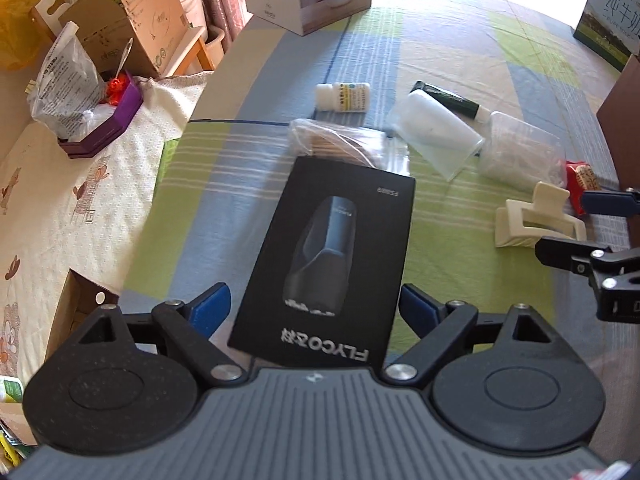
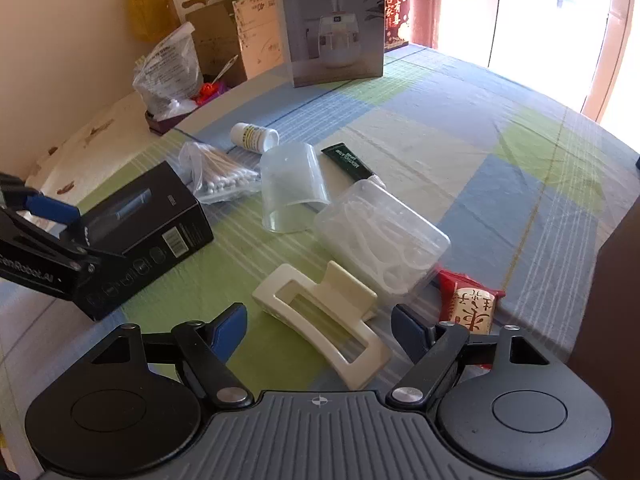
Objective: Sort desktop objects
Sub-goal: 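Grasp the black shaver box with the left gripper while the right grasps the cream hair clip, then lift and carry the shaver box and hair clip into the cardboard box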
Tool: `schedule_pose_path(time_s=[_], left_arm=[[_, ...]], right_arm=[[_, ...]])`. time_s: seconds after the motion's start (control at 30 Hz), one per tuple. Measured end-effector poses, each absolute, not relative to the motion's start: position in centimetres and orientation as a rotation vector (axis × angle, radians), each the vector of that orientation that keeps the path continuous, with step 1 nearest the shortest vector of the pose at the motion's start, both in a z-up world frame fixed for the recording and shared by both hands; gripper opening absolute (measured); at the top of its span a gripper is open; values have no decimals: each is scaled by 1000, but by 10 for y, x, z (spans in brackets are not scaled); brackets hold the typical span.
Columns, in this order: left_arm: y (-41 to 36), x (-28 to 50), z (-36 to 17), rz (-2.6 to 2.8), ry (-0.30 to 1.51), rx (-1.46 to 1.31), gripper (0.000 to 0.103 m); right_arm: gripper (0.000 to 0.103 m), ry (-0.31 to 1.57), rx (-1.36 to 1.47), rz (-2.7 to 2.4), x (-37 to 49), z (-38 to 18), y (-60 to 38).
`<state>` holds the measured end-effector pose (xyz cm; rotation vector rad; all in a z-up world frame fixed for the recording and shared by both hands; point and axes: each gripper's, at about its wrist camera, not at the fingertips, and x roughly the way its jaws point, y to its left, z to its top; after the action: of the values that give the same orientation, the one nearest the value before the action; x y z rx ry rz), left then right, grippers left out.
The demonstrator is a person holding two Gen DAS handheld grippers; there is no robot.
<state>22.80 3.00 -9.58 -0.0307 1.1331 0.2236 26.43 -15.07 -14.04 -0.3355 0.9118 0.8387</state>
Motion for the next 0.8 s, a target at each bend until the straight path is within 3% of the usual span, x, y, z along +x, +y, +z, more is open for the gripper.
schedule_pose_path(time_s=[0.07,0.2,0.53,0.8], left_arm=[[32,227,-94,211,1123,-27,87],[28,231,-93,163,1095,20,87],[23,254,-107,115,1096,85,82],[11,223,-102,99,1152,74,77]], right_arm=[[72,912,-363,834,264,-147,-149],[36,934,-367,824,260,-152,-150],[35,1000,-269,743,243,-145,-170],[35,1031,-250,736,223,-140,-184]])
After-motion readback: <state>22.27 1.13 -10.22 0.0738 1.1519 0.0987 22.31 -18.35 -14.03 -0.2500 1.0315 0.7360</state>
